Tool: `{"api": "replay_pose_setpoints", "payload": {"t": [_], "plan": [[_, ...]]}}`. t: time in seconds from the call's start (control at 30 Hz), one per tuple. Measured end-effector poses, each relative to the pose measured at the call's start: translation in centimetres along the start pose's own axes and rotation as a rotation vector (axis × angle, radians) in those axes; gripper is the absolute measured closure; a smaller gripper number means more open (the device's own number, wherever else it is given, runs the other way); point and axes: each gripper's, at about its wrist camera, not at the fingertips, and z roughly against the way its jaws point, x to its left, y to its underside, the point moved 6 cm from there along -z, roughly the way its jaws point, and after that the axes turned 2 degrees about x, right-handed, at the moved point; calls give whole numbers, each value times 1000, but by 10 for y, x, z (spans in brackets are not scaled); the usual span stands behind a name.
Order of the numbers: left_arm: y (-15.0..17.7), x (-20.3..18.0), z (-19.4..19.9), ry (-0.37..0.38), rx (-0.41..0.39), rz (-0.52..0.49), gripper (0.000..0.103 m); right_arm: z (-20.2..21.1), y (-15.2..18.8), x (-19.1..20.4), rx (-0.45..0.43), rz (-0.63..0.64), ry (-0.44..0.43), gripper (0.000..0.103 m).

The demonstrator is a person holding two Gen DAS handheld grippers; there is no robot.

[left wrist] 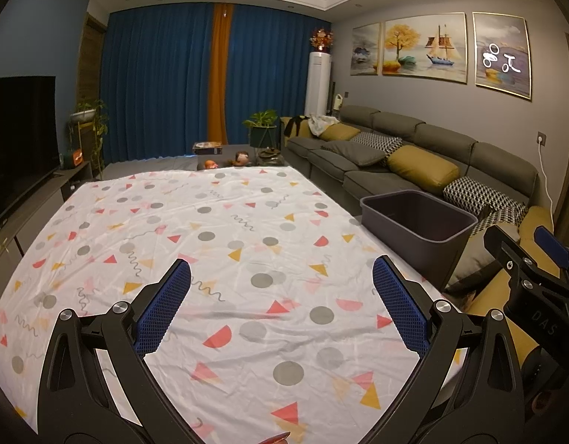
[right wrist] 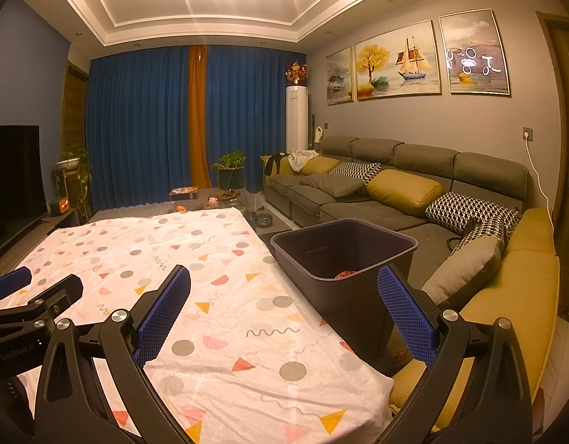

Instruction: Collect trash

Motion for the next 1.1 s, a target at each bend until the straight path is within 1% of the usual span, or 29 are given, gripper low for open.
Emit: {"api": "replay_pose_setpoints", "payload": {"t": [1.1], "plan": [[-2, -1, 0, 1, 0, -2, 6, 1, -1, -2, 0, -4, -1, 6]]}}
